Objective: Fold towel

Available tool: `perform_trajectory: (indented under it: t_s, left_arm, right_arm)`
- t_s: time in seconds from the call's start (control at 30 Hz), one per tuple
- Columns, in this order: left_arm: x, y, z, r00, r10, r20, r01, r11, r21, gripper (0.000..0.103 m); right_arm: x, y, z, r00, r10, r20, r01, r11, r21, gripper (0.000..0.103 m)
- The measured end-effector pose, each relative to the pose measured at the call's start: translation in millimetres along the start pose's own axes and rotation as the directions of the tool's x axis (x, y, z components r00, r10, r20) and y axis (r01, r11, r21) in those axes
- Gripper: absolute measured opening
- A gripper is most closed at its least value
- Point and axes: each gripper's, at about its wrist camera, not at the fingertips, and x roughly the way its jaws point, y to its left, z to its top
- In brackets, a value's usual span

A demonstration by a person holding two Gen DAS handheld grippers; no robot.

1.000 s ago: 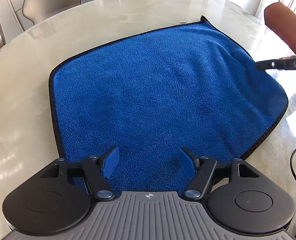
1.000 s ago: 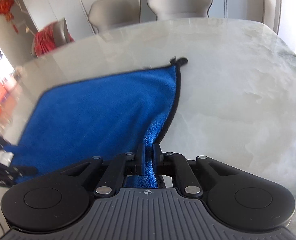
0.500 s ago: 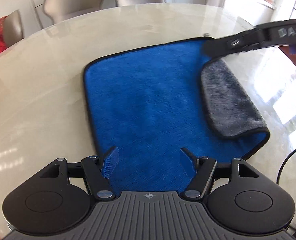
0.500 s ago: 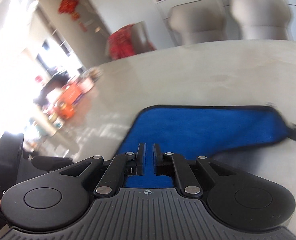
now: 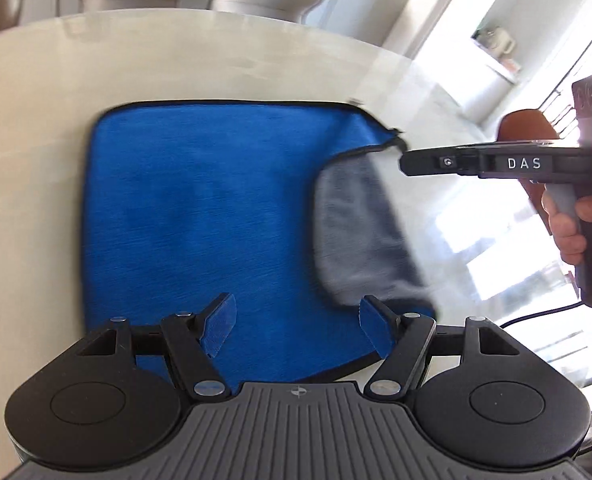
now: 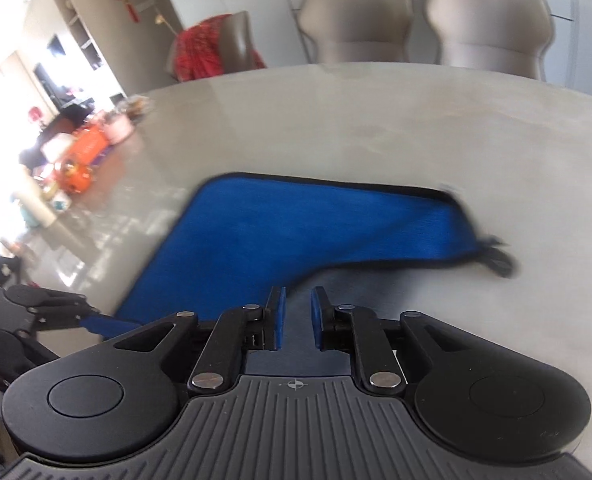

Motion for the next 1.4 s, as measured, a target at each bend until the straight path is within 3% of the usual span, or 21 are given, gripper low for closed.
perform_trajectory:
  t_s: [0.17,0.37,0.5,0.63,0.73,0.9,1.0,1.07,1.1,1.17,1.23,1.4]
  left_arm:
    - [22,-15,8,0.998,-0.033,-0.046,0.03,0.998,-0.061,0.072]
    - [34,-23,8,0.997,-0.002,-0.072,-0.005,0.995,-0.097,0.072]
    - [36,-22,7,0.996,0.007,-0.088,-0.017,0.993,-0.113,0.072]
    - [38,-22,6,0.995,0.017,-0.094,-0.029,0.991,-0.128,0.072]
    - [39,-22,7,0.995,0.014,-0.1,-0.03,0.987,-0.155,0.072]
    - [46,-29,15,0.993,0.011,-0.114,-0.027,0.99,-0.14,0.072]
    - [49,-30,20,0.992,0.014,-0.123,-0.032,0.989,-0.145,0.07]
    - [50,-30,22,0.993,0.006,-0.116,-0.024,0.987,-0.157,0.06]
    - [49,-29,22,0.995,-0.009,-0.097,-0.008,0.986,-0.167,0.044]
    - [51,-27,22,0.994,-0.033,-0.101,0.016,0.985,-0.172,0.034]
    - [52,-30,21,0.995,-0.028,-0.1,0.012,0.987,-0.16,0.014]
    - [45,-37,20,0.997,-0.002,-0.075,-0.007,0.993,-0.119,0.005]
  right_arm:
    - [-1,-50,3,0.997,-0.079,-0.004,0.078,0.996,-0.035,0.027]
    - [29,-79,15,0.993,-0.12,0.014,0.12,0.976,-0.183,0.035]
    - [45,-88,19,0.997,-0.077,0.019,0.079,0.965,-0.25,0.037]
    - [55,-92,22,0.999,-0.045,0.029,0.052,0.944,-0.326,0.053]
    - [56,-96,20,1.0,0.009,0.02,-0.001,0.926,-0.377,0.056]
    - [58,-98,15,0.999,0.036,-0.014,-0.039,0.908,-0.417,0.056]
    - [62,-98,11,0.999,0.027,-0.042,-0.042,0.908,-0.418,0.047]
    - [62,-96,7,0.999,0.022,-0.039,-0.037,0.901,-0.432,0.037]
    - [62,-96,5,0.999,0.021,-0.038,-0.036,0.899,-0.436,0.028]
    - [61,-95,3,0.999,0.019,-0.033,-0.032,0.898,-0.439,0.022]
    - [60,-97,5,1.0,0.019,-0.022,-0.026,0.904,-0.426,0.016]
    - [50,-99,13,0.999,0.034,0.026,-0.022,0.923,-0.385,0.015]
